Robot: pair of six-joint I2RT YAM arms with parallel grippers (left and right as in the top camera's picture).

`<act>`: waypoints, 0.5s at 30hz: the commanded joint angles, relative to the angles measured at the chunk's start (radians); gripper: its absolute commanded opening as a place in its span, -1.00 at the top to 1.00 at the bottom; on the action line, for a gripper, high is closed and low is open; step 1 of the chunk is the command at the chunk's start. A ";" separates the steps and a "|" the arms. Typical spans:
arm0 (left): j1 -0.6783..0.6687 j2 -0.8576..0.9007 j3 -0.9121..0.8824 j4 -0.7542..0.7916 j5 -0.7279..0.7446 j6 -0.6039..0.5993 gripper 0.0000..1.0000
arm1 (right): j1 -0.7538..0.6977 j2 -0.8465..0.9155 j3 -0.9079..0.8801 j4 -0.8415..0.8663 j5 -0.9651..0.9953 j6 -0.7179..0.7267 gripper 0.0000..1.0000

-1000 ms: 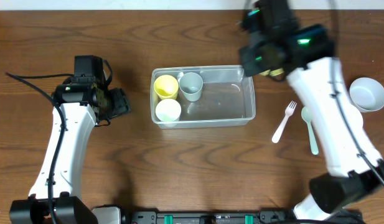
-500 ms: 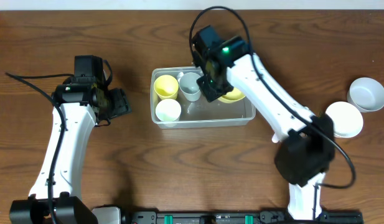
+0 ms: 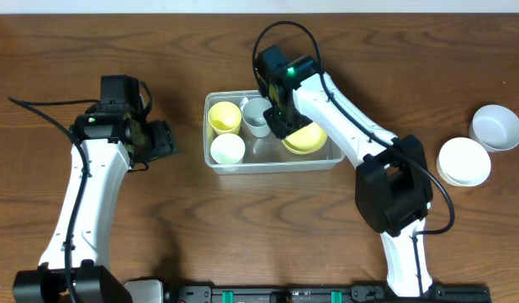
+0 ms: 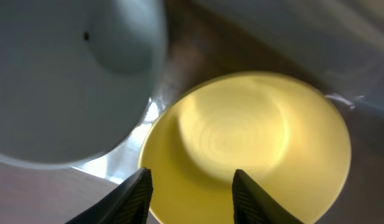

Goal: Pack container
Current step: 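Place the yellow bowl into the box and withdraw the right gripper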

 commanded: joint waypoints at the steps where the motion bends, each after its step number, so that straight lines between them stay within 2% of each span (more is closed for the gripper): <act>1: 0.006 0.002 0.022 -0.006 -0.001 0.017 -0.45 | -0.008 -0.011 0.003 0.005 0.059 0.004 0.11; 5: 0.006 0.002 0.022 -0.008 -0.001 0.017 -0.45 | -0.018 -0.069 0.003 -0.007 0.114 0.041 0.02; 10: 0.006 0.002 0.022 -0.010 -0.001 0.017 -0.45 | -0.079 -0.250 0.003 -0.005 0.181 0.122 -0.05; 15: 0.006 0.002 0.022 -0.010 0.000 0.017 -0.45 | -0.278 -0.439 0.003 -0.045 0.177 0.295 -0.08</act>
